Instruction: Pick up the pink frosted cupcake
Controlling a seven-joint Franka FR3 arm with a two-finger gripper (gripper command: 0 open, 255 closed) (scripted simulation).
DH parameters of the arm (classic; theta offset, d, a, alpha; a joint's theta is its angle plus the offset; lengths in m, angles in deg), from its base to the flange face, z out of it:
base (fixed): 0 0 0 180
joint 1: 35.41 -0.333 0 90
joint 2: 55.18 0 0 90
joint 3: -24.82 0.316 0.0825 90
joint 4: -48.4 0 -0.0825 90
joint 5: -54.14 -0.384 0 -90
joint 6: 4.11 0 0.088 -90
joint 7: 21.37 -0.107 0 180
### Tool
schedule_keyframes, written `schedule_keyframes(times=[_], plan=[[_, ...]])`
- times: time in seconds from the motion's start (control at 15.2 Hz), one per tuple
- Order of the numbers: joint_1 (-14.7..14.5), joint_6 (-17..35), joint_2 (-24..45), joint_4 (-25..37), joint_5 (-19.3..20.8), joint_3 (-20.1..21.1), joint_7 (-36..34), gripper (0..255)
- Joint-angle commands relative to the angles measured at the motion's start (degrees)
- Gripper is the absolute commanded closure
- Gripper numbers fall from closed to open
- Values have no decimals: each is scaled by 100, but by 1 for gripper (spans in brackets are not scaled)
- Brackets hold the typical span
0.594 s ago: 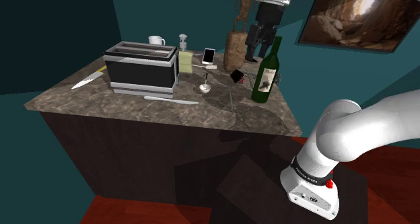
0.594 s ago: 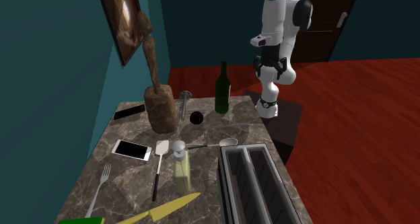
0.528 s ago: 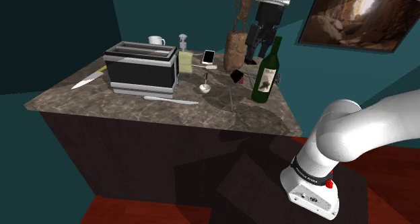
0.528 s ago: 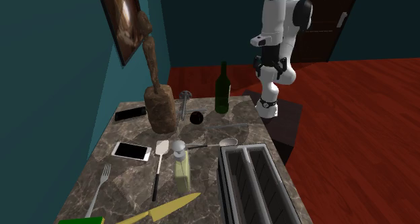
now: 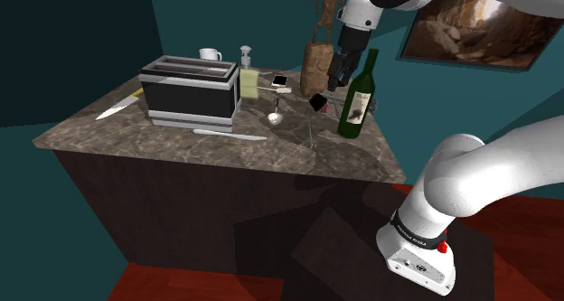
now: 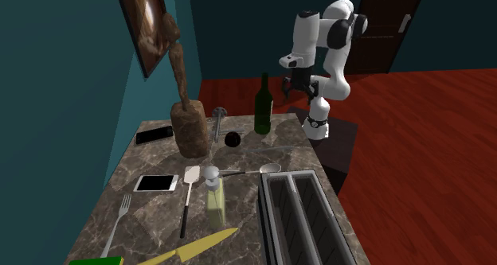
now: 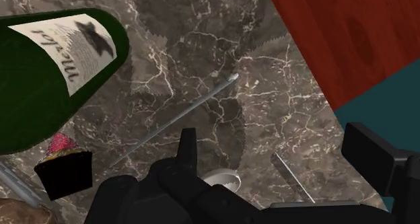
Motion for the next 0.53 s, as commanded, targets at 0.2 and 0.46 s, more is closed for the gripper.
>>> schedule_keyframes(times=[0.2,0.46], plan=[[86,953,483,-236,413,-403,728,0],[126,1704,1019,-240,650,-729,1273,0]])
